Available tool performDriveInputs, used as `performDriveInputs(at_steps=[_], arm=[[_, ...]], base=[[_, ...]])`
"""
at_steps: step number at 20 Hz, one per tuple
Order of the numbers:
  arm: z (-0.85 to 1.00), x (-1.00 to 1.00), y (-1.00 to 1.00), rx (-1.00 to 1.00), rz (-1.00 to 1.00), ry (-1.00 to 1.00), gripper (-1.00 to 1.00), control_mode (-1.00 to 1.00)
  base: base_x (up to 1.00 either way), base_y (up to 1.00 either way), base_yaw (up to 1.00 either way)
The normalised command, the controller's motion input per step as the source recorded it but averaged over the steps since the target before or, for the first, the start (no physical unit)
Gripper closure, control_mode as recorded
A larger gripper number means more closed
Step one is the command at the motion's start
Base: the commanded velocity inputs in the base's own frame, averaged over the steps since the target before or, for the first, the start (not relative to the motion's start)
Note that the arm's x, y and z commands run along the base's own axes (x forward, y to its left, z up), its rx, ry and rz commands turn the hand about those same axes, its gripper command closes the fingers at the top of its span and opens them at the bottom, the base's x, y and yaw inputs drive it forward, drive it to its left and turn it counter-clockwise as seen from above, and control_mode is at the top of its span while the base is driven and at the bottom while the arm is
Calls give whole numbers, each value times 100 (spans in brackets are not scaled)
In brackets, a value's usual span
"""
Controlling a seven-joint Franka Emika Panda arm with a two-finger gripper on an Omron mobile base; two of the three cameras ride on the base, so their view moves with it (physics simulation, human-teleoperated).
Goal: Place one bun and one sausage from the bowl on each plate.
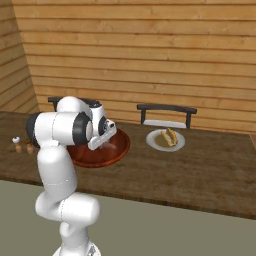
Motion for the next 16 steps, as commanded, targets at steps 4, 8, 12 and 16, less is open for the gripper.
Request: performDriveInputs(at_steps=[4,8,12,16], arm=[[42,-17,-3,0,0,0,100,-100],[100,-40,-9,-1,0,0,100,-100],[77,-46,-44,0,-7,-12,100,-100],[46,-18,-69,0,-18,-17,100,-100]], base=[[0,0,0],[0,0,0],[0,0,0],[0,0,0]])
